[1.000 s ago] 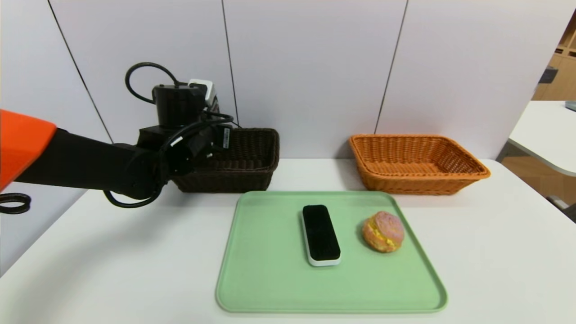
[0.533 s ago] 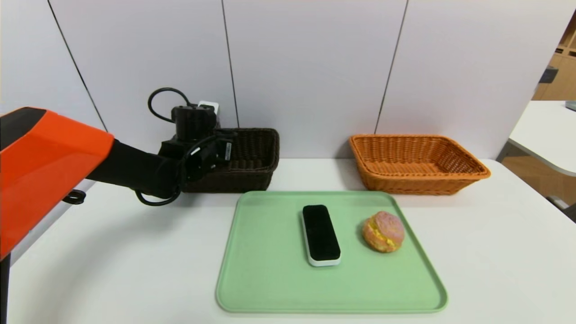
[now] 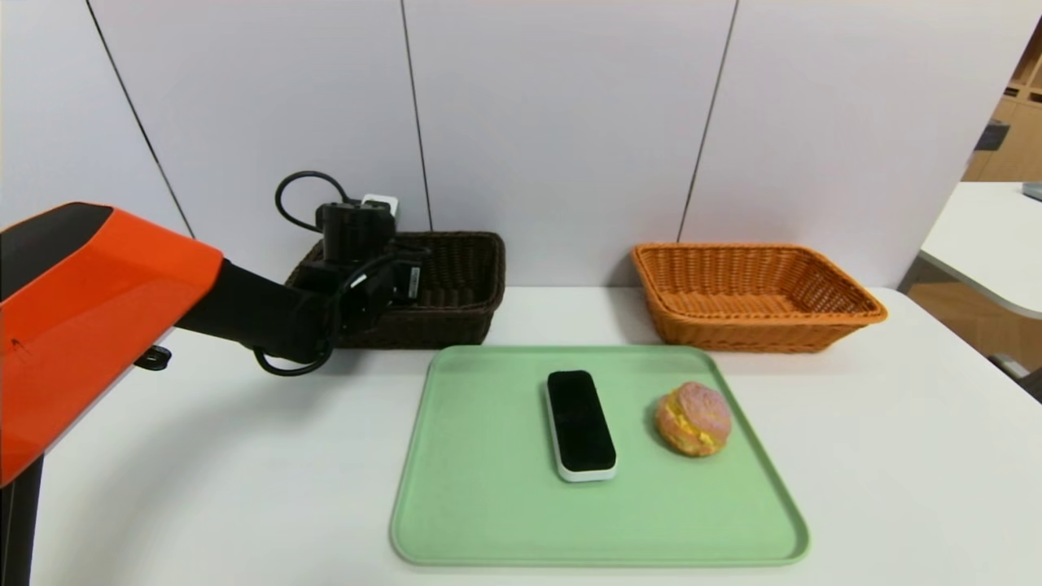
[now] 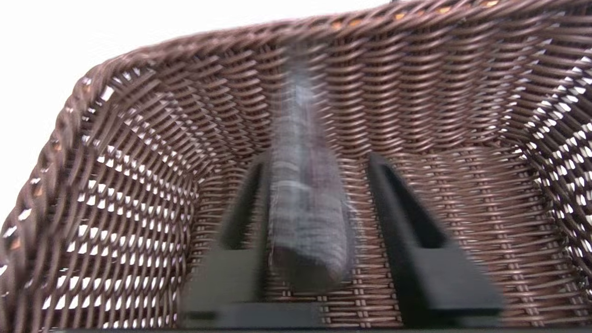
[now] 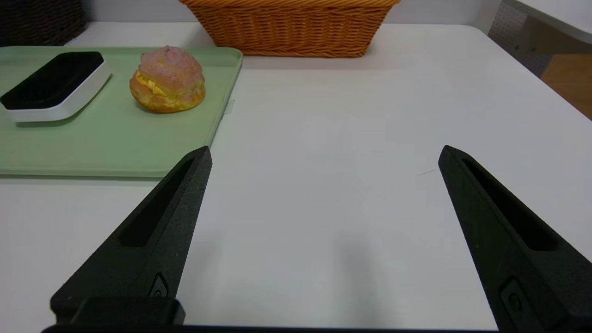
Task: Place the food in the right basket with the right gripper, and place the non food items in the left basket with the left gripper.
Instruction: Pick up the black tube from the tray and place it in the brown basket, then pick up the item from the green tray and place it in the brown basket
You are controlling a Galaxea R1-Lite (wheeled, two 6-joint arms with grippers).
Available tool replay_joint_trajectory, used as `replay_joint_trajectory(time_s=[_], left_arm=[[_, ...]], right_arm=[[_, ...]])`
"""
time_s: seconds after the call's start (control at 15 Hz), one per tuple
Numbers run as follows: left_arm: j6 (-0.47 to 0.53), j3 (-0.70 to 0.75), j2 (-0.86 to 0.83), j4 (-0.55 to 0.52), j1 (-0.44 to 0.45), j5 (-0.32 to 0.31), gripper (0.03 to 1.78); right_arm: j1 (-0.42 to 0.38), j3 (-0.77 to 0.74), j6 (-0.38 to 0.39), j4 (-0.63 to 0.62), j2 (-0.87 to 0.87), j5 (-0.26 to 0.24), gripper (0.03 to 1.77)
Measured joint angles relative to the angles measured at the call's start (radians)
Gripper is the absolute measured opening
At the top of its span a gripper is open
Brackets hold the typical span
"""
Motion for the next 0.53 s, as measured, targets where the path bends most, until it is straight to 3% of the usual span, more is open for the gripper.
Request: replay_joint_trajectory(time_s=[0.27, 0.53], left_arm=[[0.0, 0.001, -0.016, 0.006, 0.002, -0.001, 1.2], [0.01, 0.006, -0.106, 0.022, -0.005, -0.003, 1.4]], right_arm=[[0.0, 0.0, 0.0, 0.0, 0.0, 0.0, 1.7], [0.0, 0.0, 0.0, 0.0, 0.0, 0.0, 1.7]])
